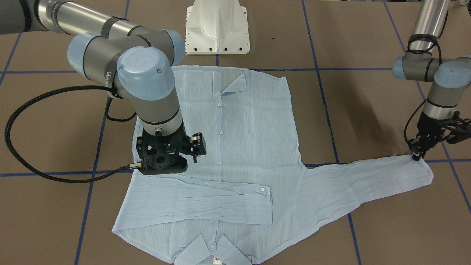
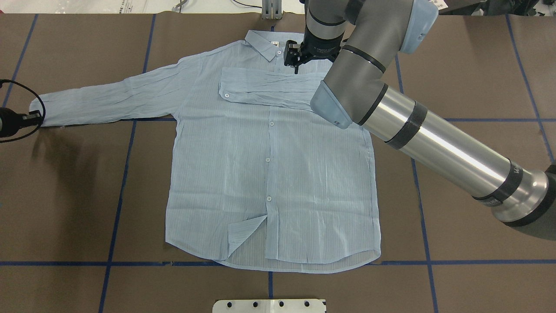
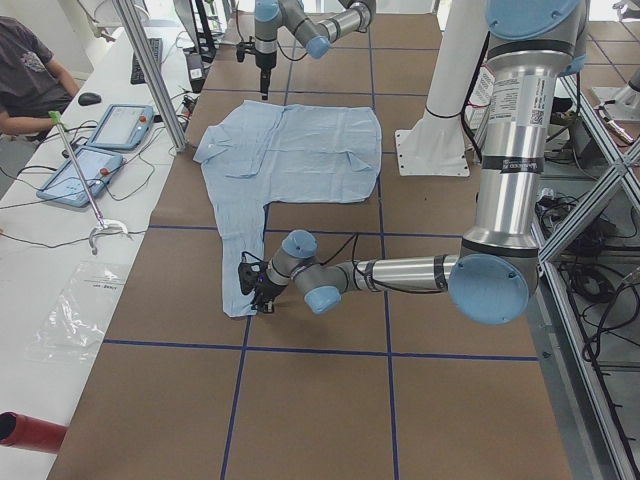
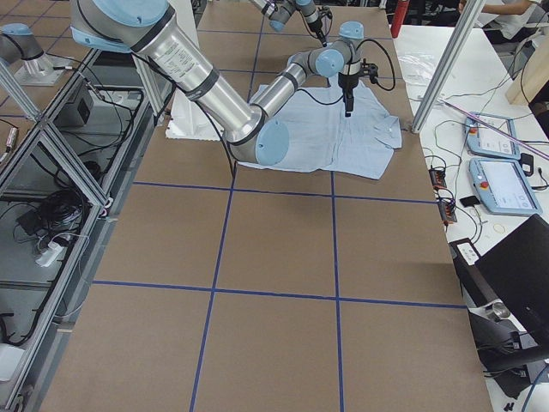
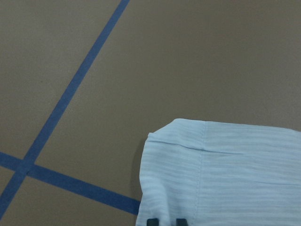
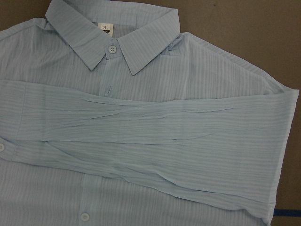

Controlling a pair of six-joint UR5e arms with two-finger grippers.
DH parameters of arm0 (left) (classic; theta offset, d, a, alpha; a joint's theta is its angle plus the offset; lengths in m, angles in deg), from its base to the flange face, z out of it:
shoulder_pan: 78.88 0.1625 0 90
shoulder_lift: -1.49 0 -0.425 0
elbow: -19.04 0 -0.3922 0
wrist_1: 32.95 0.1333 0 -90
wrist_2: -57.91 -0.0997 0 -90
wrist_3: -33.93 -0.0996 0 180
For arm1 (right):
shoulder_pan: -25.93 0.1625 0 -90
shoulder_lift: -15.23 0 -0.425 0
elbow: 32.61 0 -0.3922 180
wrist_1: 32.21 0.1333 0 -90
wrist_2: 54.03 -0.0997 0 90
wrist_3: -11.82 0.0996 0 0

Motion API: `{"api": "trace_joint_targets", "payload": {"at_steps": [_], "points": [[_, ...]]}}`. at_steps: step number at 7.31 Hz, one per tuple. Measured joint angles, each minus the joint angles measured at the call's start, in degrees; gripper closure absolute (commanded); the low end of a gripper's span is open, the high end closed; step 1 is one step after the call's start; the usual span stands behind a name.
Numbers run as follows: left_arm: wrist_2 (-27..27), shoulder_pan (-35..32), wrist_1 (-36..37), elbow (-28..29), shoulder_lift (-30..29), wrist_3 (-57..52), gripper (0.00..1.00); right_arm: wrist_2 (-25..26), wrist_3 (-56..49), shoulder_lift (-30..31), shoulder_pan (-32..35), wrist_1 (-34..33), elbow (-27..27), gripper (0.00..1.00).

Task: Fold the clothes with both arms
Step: 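Hold the right gripper near the collar while the left gripper grasps the other cuff, then lift the cuff with the left gripper across the chest while the right arm withdraws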

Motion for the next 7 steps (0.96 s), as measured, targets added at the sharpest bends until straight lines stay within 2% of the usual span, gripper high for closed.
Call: {"api": "trace_joint_targets", "payload": {"at_steps": [2, 4, 5, 7], "points": [[0.1, -0.7, 0.0, -0.5, -0.1, -0.1, 1.00, 0.0, 0.0, 1.1, 0.0, 1.3, -0.5, 0.00], [0.5, -2.7, 1.2, -2.4, -1.2, -0.2, 1.00, -0.3, -0.1, 3.7, 0.0, 1.7, -3.4, 0.00], [0.8, -3.8, 4.5, -4.7, -2.7, -0.2, 1.00, -0.6, -0.1, 5.0, 0.0, 1.5, -5.1, 0.00], [2.9, -6.9, 16.8, -11.9, -8.2, 0.1, 1.00, -0.9, -0.4, 7.3, 0.9, 0.6, -7.6, 0.00]]}}
